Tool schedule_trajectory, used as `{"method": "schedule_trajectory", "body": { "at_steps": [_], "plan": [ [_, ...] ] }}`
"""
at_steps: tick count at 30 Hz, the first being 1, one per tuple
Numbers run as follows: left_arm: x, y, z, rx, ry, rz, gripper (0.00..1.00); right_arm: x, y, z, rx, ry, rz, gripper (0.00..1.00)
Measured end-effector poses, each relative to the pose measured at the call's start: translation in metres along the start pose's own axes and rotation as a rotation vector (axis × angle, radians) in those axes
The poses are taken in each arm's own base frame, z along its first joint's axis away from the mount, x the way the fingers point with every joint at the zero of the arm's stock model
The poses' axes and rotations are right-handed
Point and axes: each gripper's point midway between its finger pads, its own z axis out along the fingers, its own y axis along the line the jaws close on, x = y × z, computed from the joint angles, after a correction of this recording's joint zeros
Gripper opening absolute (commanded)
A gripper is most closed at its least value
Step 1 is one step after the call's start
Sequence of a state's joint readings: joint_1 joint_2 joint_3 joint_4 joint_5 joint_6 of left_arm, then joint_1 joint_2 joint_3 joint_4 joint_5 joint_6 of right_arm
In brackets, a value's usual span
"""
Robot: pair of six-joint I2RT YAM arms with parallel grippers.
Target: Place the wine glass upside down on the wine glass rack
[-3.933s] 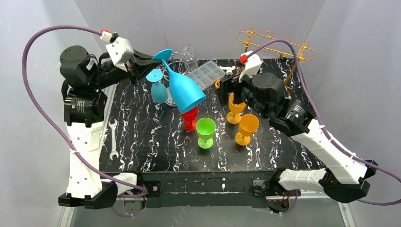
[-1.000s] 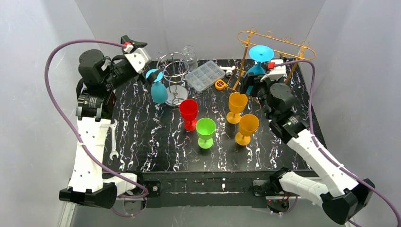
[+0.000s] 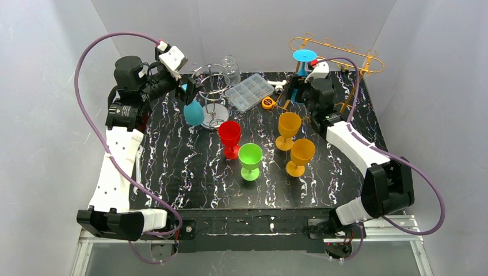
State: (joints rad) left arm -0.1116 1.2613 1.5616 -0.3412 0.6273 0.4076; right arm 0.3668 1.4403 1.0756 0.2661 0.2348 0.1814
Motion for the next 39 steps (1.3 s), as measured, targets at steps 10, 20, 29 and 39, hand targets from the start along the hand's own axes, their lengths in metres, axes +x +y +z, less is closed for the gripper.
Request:
{"method": "schedule_trajectory", "body": {
  "at_steps": [10, 20, 29, 39],
  "plan": [
    [0.002, -0.001, 0.0, -0.001, -0.002, -0.002, 0.98, 0.01, 0.012, 0.023, -0.04, 0.018, 0.035, 0.56],
    [0.002, -0.001, 0.0, 0.0, -0.002, 0.007, 0.98, 0.008, 0.019, 0.034, -0.048, 0.008, 0.052, 0.56],
    [0.003, -0.001, 0.0, 0.002, 0.002, 0.017, 0.98, 0.016, 0.02, 0.05, -0.044, 0.022, 0.049, 0.56],
    [0.007, -0.003, -0.002, 0.01, 0.019, 0.027, 0.98, 0.015, 0.018, 0.056, -0.034, 0.013, 0.052, 0.56]
  ]
}}
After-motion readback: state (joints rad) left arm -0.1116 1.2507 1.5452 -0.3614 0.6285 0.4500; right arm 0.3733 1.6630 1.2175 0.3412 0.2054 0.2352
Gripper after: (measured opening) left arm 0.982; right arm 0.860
